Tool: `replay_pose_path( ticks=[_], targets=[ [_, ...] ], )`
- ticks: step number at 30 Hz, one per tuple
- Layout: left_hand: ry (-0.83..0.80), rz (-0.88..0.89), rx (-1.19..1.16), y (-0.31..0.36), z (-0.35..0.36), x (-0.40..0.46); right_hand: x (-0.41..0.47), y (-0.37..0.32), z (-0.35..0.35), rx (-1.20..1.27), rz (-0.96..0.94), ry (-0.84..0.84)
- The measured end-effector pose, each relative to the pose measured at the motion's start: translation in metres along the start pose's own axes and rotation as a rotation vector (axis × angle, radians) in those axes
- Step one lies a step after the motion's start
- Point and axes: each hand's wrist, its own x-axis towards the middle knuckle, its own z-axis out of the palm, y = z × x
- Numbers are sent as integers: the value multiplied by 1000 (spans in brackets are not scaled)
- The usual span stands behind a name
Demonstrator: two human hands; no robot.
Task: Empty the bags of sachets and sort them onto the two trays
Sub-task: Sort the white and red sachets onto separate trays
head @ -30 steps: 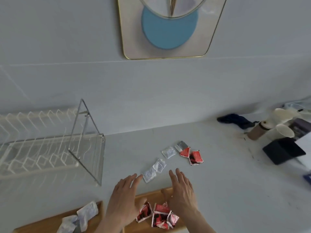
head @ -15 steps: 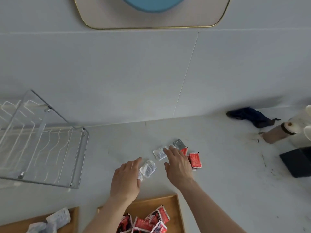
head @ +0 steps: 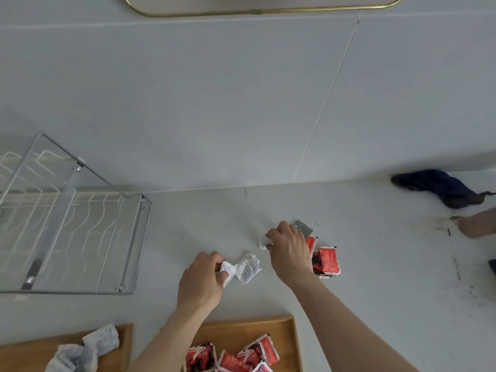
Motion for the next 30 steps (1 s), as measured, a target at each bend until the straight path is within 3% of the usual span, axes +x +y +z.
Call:
replay_pose_path(
  ticks=[4, 8, 11, 15, 20, 26, 30],
  targets=[
    [18, 41, -227, 16, -9, 15, 9, 12, -6, 171, 121, 131],
    [-69, 13, -359, 41, -4, 22, 21, 40, -14, 182, 279, -30],
    [-49, 61, -234, 47, 13, 23, 21, 53, -15, 226, 349, -110],
    [43, 115, 40, 50, 26, 18, 20, 52, -12, 228, 352, 18],
    [84, 84, 133, 53, 34, 13, 16, 42, -7, 252, 363, 136],
    [15, 30, -108, 46, 35, 4, 7, 26, -12, 235, 226, 287],
    [27, 5, -271, 33, 21, -5, 0, 7, -28, 436, 279, 210]
  ],
)
